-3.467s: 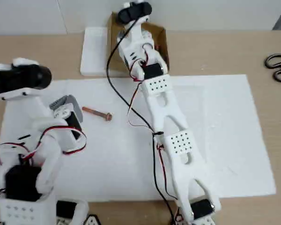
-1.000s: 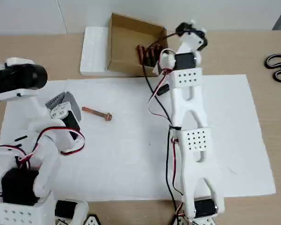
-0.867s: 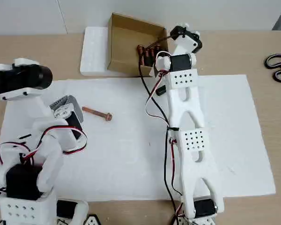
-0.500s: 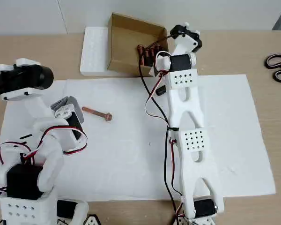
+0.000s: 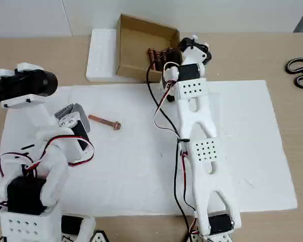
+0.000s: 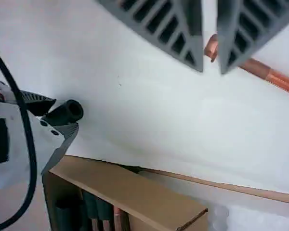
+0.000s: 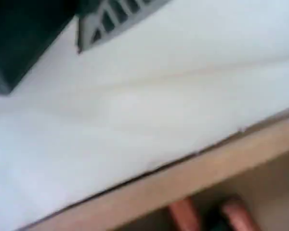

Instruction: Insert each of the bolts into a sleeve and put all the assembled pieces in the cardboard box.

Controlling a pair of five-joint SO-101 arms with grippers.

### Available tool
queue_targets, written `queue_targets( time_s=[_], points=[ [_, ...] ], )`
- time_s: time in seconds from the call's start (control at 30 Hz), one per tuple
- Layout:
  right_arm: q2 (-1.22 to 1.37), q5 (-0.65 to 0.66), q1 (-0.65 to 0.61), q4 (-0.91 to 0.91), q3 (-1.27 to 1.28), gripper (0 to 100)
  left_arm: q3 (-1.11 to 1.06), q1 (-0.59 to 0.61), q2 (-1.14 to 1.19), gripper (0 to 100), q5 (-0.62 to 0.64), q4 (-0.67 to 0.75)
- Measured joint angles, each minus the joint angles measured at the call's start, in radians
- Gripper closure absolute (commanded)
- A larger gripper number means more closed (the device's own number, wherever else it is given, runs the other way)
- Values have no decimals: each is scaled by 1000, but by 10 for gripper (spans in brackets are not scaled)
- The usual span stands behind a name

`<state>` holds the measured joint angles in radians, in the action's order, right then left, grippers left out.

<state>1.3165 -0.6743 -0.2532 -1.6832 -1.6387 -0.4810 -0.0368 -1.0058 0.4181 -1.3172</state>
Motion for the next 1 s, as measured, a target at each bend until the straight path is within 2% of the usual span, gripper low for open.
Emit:
queue_targets(
  time_s=[0.13,0.3,1.0],
  points=[
    [0,0,-5,0,0,866,0,0,0,993,0,0],
    [0,-2,-5,0,0,996,0,0,0,993,0,0],
    [57,9,-6,3,-17,978,0,0,0,993,0,0]
  ],
)
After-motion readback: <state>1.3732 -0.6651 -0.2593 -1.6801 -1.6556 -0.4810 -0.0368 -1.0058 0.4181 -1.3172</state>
